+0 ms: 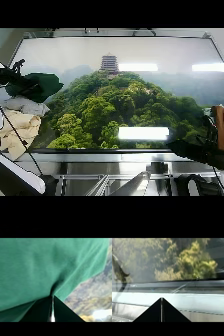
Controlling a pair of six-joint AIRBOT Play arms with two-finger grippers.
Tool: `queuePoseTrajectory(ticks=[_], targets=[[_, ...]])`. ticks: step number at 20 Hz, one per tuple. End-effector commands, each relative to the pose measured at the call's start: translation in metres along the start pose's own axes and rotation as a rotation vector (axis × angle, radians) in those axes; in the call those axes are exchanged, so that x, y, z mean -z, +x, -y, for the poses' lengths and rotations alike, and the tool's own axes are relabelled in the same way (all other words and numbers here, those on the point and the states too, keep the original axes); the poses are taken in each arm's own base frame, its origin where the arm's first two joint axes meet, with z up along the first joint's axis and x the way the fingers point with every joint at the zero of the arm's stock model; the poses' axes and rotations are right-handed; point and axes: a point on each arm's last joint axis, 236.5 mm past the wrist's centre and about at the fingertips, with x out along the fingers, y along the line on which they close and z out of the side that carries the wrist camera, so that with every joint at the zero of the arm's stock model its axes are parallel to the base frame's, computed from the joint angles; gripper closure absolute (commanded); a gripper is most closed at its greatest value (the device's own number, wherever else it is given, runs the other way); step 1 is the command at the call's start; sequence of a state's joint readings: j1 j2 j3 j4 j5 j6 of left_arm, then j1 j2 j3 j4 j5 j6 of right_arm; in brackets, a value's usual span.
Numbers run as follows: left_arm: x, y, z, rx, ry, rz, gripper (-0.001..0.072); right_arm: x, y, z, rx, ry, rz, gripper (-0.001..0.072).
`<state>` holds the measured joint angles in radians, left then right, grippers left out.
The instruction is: Fold the shirts.
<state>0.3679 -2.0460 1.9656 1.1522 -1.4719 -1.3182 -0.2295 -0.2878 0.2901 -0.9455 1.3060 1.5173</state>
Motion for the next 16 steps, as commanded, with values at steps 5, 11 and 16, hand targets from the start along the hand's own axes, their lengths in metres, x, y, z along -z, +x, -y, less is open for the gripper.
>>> queuePoseTrajectory(ticks=[5, 11, 16], targets=[[-0.023, -0.151, 0.266, 0.668, 0.3, 0.308, 0.0691, 0.0, 0.0, 0.0, -0.001, -0.001, 0.0, 0.0691], [0.077, -0.24, 0.41, 0.884, 0.559, 0.34, 0.0687, 0.0, 0.0, 0.0, -0.001, 0.0, 0.0, 0.0691], [0.132, -0.152, 0.415, 0.71, 0.614, 0.101, 0.0688, 0.0, 0.0, 0.0, -0.001, -0.001, 0.0, 0.0683]])
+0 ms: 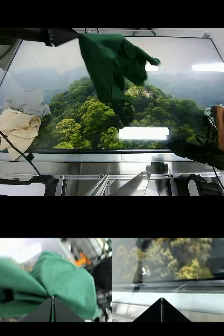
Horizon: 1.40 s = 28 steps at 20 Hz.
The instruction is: Fold the shirts.
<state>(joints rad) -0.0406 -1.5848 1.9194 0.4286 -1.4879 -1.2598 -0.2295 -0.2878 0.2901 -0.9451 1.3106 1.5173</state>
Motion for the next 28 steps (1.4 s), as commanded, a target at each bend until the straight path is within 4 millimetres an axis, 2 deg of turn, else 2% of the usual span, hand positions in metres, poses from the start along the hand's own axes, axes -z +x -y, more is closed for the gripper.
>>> queuePoseTrajectory(ticks=[1, 2, 3, 4, 6, 7, 9, 11, 14, 17, 22, 23, 25, 27, 28], targets=[[0.056, 0.038, -0.012, -0.055, -0.029, -0.179, 0.0633, -0.003, 0.0, 0.0, 0.0, 0.0, 0.012, 0.0613], [0.071, 0.042, -0.026, -0.085, -0.052, -0.222, 0.033, -0.003, 0.0, 0.0, 0.0, 0.0, 0.014, 0.0351], [0.08, 0.042, -0.039, -0.119, -0.07, -0.245, 0.0051, -0.007, 0.0, 0.0, -0.001, 0.001, 0.03, 0.0147], [0.085, 0.037, -0.055, -0.163, -0.093, -0.26, -0.0013, -0.015, 0.0, -0.002, -0.007, 0.004, 0.063, 0.014], [0.106, 0.019, -0.085, -0.251, -0.171, -0.319, -0.0013, -0.032, 0.0, -0.009, -0.042, 0.027, 0.123, 0.014], [0.124, 0.009, -0.099, -0.282, -0.244, -0.365, -0.0013, -0.041, 0.002, -0.012, -0.065, 0.043, 0.146, 0.014], [0.164, 0.003, -0.116, -0.279, -0.365, -0.454, -0.0013, -0.058, 0.011, -0.012, -0.091, 0.058, 0.163, 0.014], [0.199, 0.011, -0.13, -0.267, -0.458, -0.501, -0.0013, -0.065, 0.028, -0.014, -0.138, 0.076, 0.125, 0.014], [0.245, 0.034, -0.153, -0.274, -0.521, -0.521, 0.0002, -0.069, 0.056, -0.028, -0.279, 0.08, 0.049, 0.0141], [0.284, 0.051, -0.164, -0.296, -0.557, -0.544, 0.0003, -0.06, 0.09, -0.032, -0.348, 0.138, -0.041, 0.0142], [0.321, 0.068, -0.188, -0.35, -0.621, -0.542, 0.0003, -0.038, 0.148, -0.045, -0.365, 0.163, -0.167, 0.0185], [0.327, 0.072, -0.192, -0.35, -0.633, -0.557, 0.0003, -0.036, 0.157, -0.049, -0.358, 0.153, -0.192, 0.0222], [0.335, 0.083, -0.195, -0.341, -0.64, -0.596, 0.0003, -0.035, 0.172, -0.061, -0.363, 0.116, -0.236, 0.0223], [0.335, 0.098, -0.198, -0.33, -0.622, -0.62, 0.0005, -0.045, 0.179, -0.074, -0.379, 0.078, -0.239, 0.0316], [0.331, 0.106, -0.198, -0.326, -0.604, -0.627, 0.0098, -0.054, 0.179, -0.081, -0.391, 0.059, -0.223, 0.0361]])
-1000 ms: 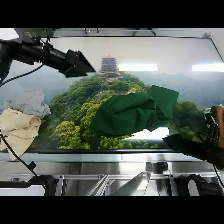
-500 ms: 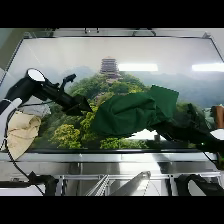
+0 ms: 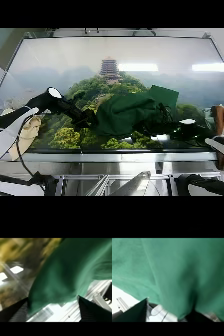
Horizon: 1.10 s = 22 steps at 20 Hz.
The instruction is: Fold the shirts.
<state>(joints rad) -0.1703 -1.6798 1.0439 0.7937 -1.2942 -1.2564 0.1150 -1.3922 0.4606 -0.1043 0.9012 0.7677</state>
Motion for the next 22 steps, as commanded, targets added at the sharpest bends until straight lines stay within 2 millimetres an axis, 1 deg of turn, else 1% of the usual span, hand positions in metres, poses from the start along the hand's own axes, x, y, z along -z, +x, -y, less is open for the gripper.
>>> queuePoseTrajectory(ticks=[1, 2, 3, 4, 5, 7, 9, 10, 12, 13, 14, 15, 16, 18, 19, 20, 21, 22], targets=[[-0.019, 0.02, 0.0, -0.039, 0.044, -0.008, 0.0345, -0.022, 0.016, -0.021, -0.027, -0.066, 0.007, 0.0389], [-0.024, 0.02, 0.006, -0.039, 0.066, -0.012, 0.0613, -0.03, 0.014, -0.031, -0.044, -0.099, 0.017, 0.0597], [-0.026, 0.018, 0.013, -0.032, 0.098, -0.021, 0.0698, -0.035, 0.011, -0.043, -0.072, -0.126, 0.018, 0.0691], [-0.025, 0.011, 0.025, -0.023, 0.14, -0.036, 0.0698, -0.039, 0.005, -0.06, -0.119, -0.153, 0.011, 0.0691], [-0.023, 0.0, 0.038, -0.014, 0.189, -0.042, 0.0698, -0.04, -0.005, -0.081, -0.177, -0.189, 0.001, 0.0691], [-0.02, -0.042, 0.071, -0.006, 0.29, -0.007, 0.0699, -0.04, -0.044, -0.128, -0.308, -0.282, -0.01, 0.0691], [-0.014, -0.104, 0.108, -0.008, 0.373, 0.09, 0.0699, -0.038, -0.102, -0.181, -0.419, -0.396, 0.028, 0.0691], [-0.007, -0.14, 0.128, -0.017, 0.408, 0.165, 0.0699, -0.036, -0.132, -0.204, -0.444, -0.46, 0.073, 0.0691], [0.014, -0.21, 0.167, -0.048, 0.493, 0.339, 0.0699, -0.032, -0.196, -0.253, -0.441, -0.623, 0.237, 0.0691], [0.027, -0.242, 0.188, -0.069, 0.556, 0.436, 0.0699, -0.024, -0.228, -0.28, -0.426, -0.724, 0.334, 0.0691], [0.048, -0.274, 0.216, -0.088, 0.637, 0.543, 0.0695, -0.01, -0.256, -0.305, -0.413, -0.831, 0.42, 0.0691], [0.069, -0.302, 0.242, -0.111, 0.718, 0.648, 0.0688, 0.007, -0.284, -0.333, -0.391, -0.943, 0.52, 0.0691], [0.093, -0.33, 0.271, -0.136, 0.814, 0.767, 0.0687, 0.022, -0.308, -0.357, -0.358, -1.039, 0.626, 0.0691], [0.143, -0.376, 0.32, -0.175, 0.975, 0.977, 0.0686, 0.054, -0.354, -0.405, -0.293, -1.21, 0.857, 0.0691], [0.166, -0.394, 0.339, -0.191, 1.038, 1.07, 0.0686, 0.068, -0.373, -0.424, -0.241, -1.29, 0.967, 0.0691], [0.187, -0.407, 0.352, -0.209, 1.089, 1.148, 0.0686, 0.075, -0.388, -0.436, -0.18, -1.34, 1.054, 0.0691], [0.2, -0.413, 0.359, -0.22, 1.125, 1.185, 0.0686, 0.079, -0.398, -0.444, -0.132, -1.371, 1.104, 0.0691], [0.205, -0.412, 0.359, -0.221, 1.129, 1.192, 0.0685, 0.079, -0.401, -0.447, -0.115, -1.381, 1.115, 0.0691]])
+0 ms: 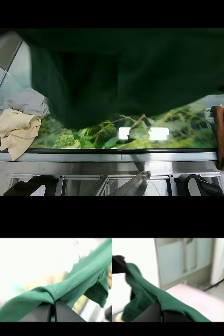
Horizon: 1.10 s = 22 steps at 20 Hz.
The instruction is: Fold the shirts.
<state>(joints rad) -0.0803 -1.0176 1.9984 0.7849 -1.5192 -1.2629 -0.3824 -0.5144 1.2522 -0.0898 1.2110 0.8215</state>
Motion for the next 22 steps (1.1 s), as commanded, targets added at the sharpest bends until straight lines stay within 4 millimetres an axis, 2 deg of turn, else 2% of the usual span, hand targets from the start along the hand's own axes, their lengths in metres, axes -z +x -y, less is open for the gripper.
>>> queuePoseTrajectory(ticks=[1, 3, 4, 5, 7, 9, 12, 14, 16, 17, 18, 19, 20, 22], targets=[[-0.026, -0.041, 0.024, -0.078, 0.126, 0.127, 0.0685, -0.044, -0.013, -0.014, 0.135, -0.188, 0.085, 0.0691], [-0.001, -0.013, 0.002, -0.056, 0.076, 0.043, 0.0685, -0.02, -0.004, 0.004, 0.092, -0.094, -0.005, 0.0691], [0.014, 0.007, -0.015, -0.04, 0.032, -0.013, 0.0685, -0.003, 0.0, 0.018, 0.071, -0.03, -0.057, 0.0691], [0.031, 0.028, -0.032, -0.023, -0.006, -0.07, 0.0684, 0.017, 0.003, 0.034, 0.055, 0.039, -0.105, 0.0691], [0.073, 0.074, -0.069, 0.019, -0.097, -0.195, 0.0684, 0.067, 0.008, 0.079, 0.056, 0.222, -0.185, 0.0691], [0.127, 0.123, -0.105, 0.071, -0.189, -0.329, 0.0684, 0.13, 0.01, 0.126, 0.079, 0.413, -0.244, 0.069], [0.204, 0.19, -0.155, 0.132, -0.276, -0.47, 0.0684, 0.24, 0.017, 0.189, 0.157, 0.618, -0.323, 0.069], [0.247, 0.231, -0.187, 0.16, -0.324, -0.535, 0.0689, 0.303, 0.026, 0.232, 0.247, 0.665, -0.38, 0.069], [0.275, 0.262, -0.219, 0.17, -0.373, -0.572, 0.0687, 0.352, 0.035, 0.274, 0.325, 0.707, -0.4, 0.0684], [0.282, 0.269, -0.235, 0.16, -0.413, -0.582, 0.0651, 0.364, 0.041, 0.289, 0.331, 0.753, -0.396, 0.0623], [0.281, 0.27, -0.252, 0.137, -0.46, -0.577, 0.0401, 0.37, 0.046, 0.297, 0.31, 0.768, -0.404, 0.0512], [0.277, 0.266, -0.267, 0.109, -0.511, -0.561, 0.0175, 0.369, 0.047, 0.301, 0.287, 0.773, -0.414, 0.05], [0.274, 0.26, -0.28, 0.086, -0.532, -0.537, -0.0013, 0.367, 0.046, 0.303, 0.271, 0.777, -0.428, 0.05], [0.273, 0.237, -0.287, 0.097, -0.603, -0.518, -0.0008, 0.376, 0.031, 0.301, 0.287, 0.785, -0.504, 0.05]])
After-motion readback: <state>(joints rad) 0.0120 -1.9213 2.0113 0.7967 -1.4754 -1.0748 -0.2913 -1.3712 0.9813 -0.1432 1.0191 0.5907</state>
